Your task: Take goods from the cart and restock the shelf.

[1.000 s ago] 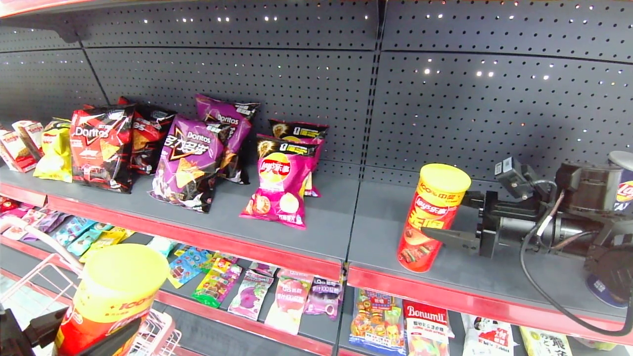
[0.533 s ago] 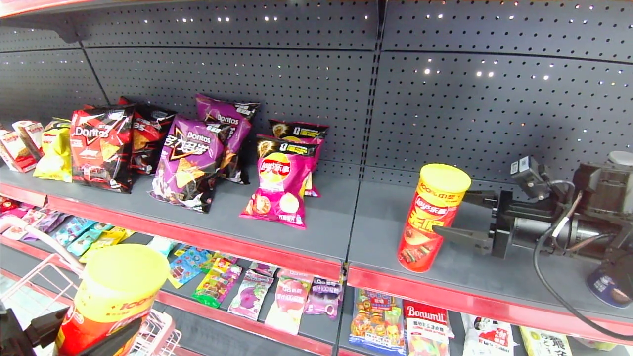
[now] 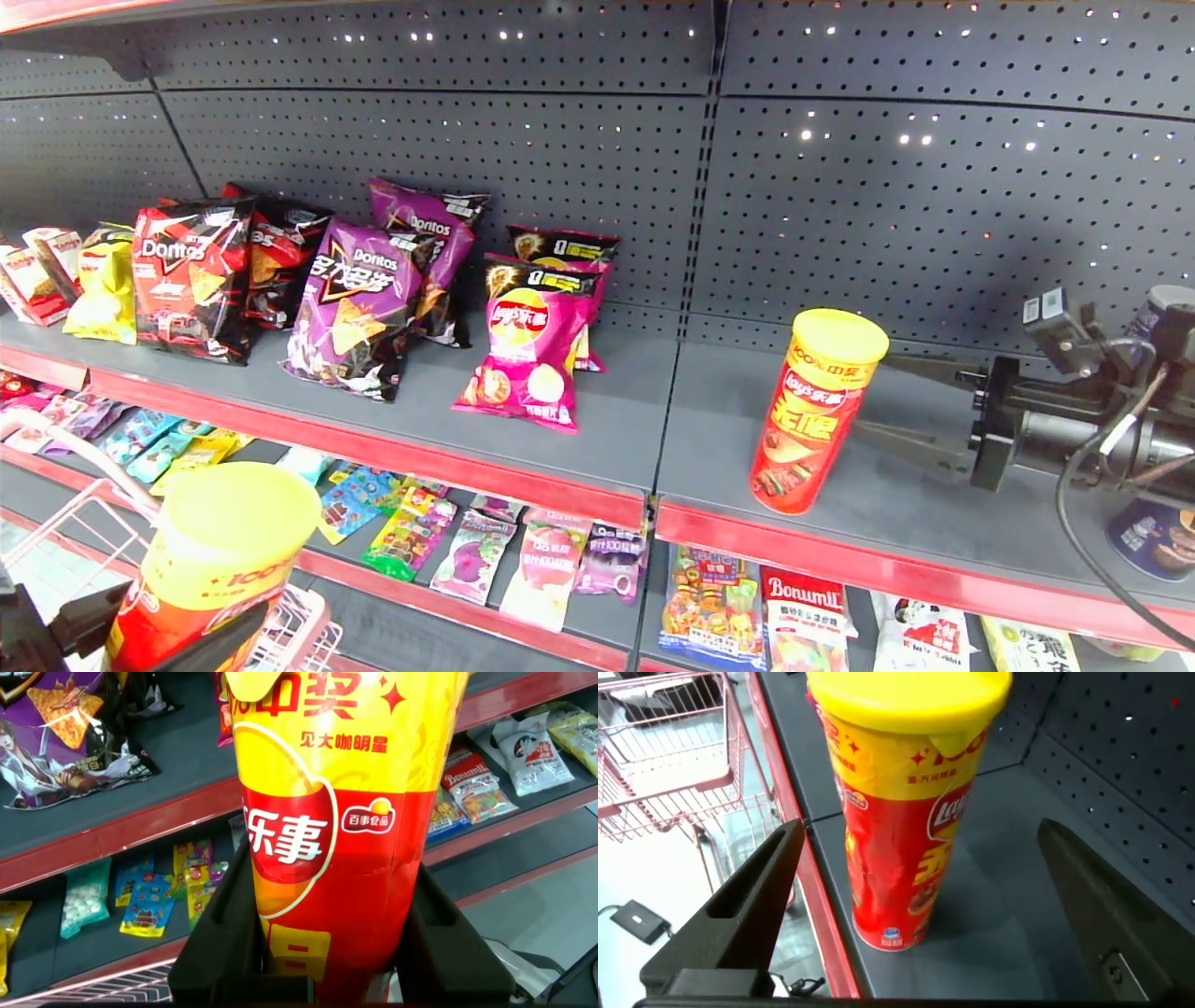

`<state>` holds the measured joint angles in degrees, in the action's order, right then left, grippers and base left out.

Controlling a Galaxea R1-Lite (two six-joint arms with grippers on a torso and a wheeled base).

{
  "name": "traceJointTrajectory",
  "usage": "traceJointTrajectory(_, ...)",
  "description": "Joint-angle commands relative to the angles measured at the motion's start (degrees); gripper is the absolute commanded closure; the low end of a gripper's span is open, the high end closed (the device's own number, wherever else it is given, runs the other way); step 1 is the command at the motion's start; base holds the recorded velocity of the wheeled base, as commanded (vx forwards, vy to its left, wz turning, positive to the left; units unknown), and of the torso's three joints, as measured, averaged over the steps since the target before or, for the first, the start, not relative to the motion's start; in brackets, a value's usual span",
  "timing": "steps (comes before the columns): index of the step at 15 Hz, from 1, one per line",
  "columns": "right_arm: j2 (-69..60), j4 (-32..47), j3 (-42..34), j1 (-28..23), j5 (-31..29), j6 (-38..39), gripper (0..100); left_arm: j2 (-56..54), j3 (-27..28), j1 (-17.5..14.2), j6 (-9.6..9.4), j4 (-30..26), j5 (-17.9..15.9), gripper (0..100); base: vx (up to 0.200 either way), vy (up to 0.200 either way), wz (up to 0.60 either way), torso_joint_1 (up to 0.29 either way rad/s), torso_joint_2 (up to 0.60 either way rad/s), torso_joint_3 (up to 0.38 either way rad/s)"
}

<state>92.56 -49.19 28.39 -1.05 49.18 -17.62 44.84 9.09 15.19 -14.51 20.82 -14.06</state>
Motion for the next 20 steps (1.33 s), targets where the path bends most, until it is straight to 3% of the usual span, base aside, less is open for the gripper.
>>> traceJointTrajectory(1, -2.83, -0.03, -1.41, -0.36, 0.13, 0.04, 0, 0.16, -0.04, 0.02, 0.00, 0.01, -0.01, 100, 0.000, 0.000, 0.00, 0.000, 0.00, 0.000)
traceJointTrajectory(9, -13.55, 0.06, -3.69, -0.01, -0.40, 2.06, 0, 0.25, 0.05, 0.02, 0.09, 0.01, -0.09, 100, 0.000, 0.000, 0.00, 0.000, 0.00, 0.000)
traceJointTrajectory(14, -22.34, 0.85, -3.78, -0.09, -3.03, 8.30, 0, 0.08, 0.57, 0.02, 0.18, 0.01, 0.26, 100, 0.000, 0.000, 0.00, 0.000, 0.00, 0.000)
traceJointTrajectory(18, -26.47, 0.85, -2.82, -0.62, -12.61, 9.71, 0, 0.08, 1.28, 0.02, -0.17, 0.10, 2.54, 100, 0.000, 0.000, 0.00, 0.000, 0.00, 0.000)
traceJointTrajectory(20, -27.17, 0.85, -2.73, 0.26, -25.53, 9.79, 0, 0.43, 3.03, 0.02, -0.17, 0.01, 2.63, 100, 0.000, 0.000, 0.00, 0.000, 0.00, 0.000)
